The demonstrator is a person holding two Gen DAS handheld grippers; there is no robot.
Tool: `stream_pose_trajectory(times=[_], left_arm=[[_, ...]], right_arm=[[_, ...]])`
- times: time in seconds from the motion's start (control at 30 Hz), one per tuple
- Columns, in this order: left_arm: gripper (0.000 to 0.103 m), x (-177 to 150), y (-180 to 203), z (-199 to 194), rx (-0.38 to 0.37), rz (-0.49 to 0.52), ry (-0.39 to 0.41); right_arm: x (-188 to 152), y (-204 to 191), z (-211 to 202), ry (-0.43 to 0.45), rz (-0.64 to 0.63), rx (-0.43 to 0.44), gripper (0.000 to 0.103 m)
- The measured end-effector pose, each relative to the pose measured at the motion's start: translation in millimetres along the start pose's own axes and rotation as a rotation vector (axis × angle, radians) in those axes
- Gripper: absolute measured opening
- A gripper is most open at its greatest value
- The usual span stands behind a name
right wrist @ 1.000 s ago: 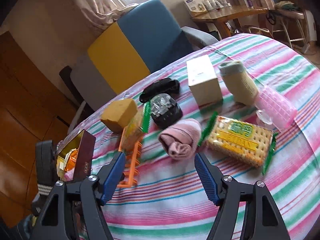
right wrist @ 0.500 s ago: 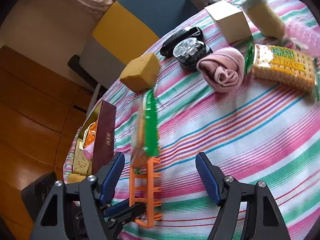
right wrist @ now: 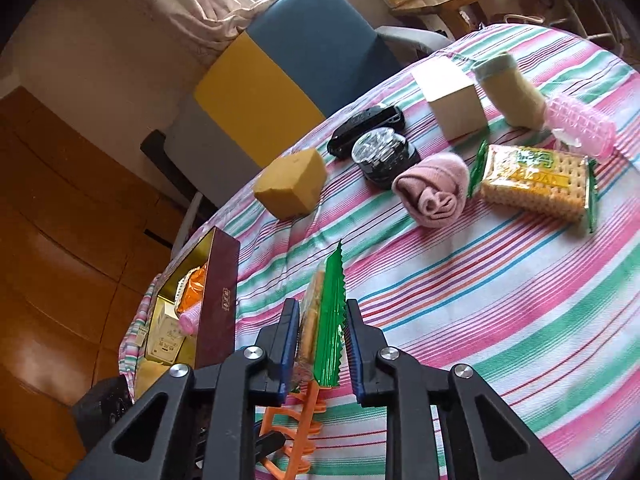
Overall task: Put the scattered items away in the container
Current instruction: 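Grasp the orange dish rack with the left tool while the right tool grasps a cracker pack, then lift the orange rack with the left tool while the right tool lifts the WEIDAN cracker pack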
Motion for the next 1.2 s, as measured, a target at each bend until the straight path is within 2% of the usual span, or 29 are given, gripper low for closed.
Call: stream_pose_trajectory(times=[0.37, 0.47, 0.53, 0.57, 0.63, 0.8, 0.87, 1.0, 1.2], left_arm=[[0.023, -2.9, -0.2, -1.6, 0.020, 0.002, 0.008], [0.022, -4.6, -2.8, -2.1, 0.031, -0.013, 0.010], [0.023, -5.7, -3.2, -3.8, 0.022, -0.026, 0.012], [0.029, -6.8, -3.2, -5.3, 0.014, -0.032, 0.014], [0.039, -7.1, -2.8, -9.1, 0.000, -0.036, 0.025], [0.052, 0.1, 5.8, -21.2, -0.063, -0.005, 0.057], [0.054, 3.5, 13.9, -20.2, -0.055, 0.046, 0.052], [0.055, 9.2, 30.0, -6.8, -0.031, 0.157, 0.010], [0.055, 18.4, 38.1, 16.9, -0.005, 0.216, -0.055]], right_arm=[[6.2, 68.0, -34.0, 0.077, 0.166, -0.055, 0.025], [8.7, 82.0, -37.9, 0.085, 0.170, -0.118, 0.025], [6.5, 92.0, -37.2, 0.078, 0.178, -0.139, 0.029], [3.7, 96.8, -35.6, 0.063, 0.190, -0.133, 0.031], [-3.1, 103.5, -32.6, 0.038, 0.198, -0.135, 0.057], [-6.2, 108.1, -35.7, 0.040, 0.198, -0.124, 0.062], [-4.3, 108.6, -38.4, 0.045, 0.196, -0.138, 0.067], [-4.1, 107.5, -41.5, 0.036, 0.168, -0.161, 0.069], [-9.6, 100.6, -45.1, 0.002, 0.071, -0.196, 0.071]])
Point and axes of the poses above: each gripper's, at about its wrist camera, not at the fingertips, and z roughly the way its jaws point, y to its right, x to its top, the point moved 7 cm from there along z, roughly the way its jaws point, and after that the axes turned 2 degrees about -x, right-handed, at the moved point
